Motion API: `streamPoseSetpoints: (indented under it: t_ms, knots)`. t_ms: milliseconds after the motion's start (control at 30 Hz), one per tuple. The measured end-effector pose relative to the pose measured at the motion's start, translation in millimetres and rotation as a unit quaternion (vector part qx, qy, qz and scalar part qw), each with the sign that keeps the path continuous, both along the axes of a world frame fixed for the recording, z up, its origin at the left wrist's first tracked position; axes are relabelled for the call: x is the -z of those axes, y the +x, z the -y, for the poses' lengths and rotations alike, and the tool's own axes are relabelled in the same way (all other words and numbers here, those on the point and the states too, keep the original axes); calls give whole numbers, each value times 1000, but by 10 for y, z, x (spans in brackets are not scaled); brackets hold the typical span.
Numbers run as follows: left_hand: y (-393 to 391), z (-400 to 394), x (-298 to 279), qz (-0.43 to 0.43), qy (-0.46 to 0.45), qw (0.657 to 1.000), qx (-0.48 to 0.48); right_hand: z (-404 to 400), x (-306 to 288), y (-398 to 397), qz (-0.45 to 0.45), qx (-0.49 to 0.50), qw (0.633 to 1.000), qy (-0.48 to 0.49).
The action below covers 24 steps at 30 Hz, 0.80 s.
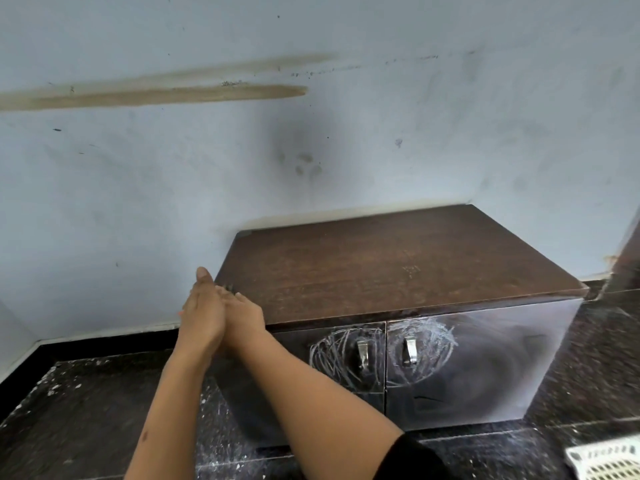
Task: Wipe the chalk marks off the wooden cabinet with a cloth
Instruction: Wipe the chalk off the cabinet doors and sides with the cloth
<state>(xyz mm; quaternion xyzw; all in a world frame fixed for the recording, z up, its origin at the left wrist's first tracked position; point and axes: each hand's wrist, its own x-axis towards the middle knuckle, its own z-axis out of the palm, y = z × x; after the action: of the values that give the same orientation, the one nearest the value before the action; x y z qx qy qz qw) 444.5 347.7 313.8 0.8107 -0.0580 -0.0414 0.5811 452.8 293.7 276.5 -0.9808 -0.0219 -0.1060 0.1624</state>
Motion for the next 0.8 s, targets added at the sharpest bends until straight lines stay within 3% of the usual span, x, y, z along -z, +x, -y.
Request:
streamPoseSetpoints:
  t_ms: [100,200,367,500,667,800]
  knots:
    - [-153,144,26,27,90,995,42,436,-19,-203,21,61,998,4]
    - [-439,391,73,91,202,968,119,1068,-7,-518,26,158,987,-9]
    - [-658,670,294,133,328,914,199,2237,-19,-1415,6,320,947,7]
    - [-810,775,351,166,375,883,231,2893,-1,-2181,3,414,910,26]
    - [-968,797,357,193,394,860,260,2872,56,-2510,42,486,873,-6]
    - [-1012,825,431,227,417,844,250,2509,252,-2356,147,501,853,3]
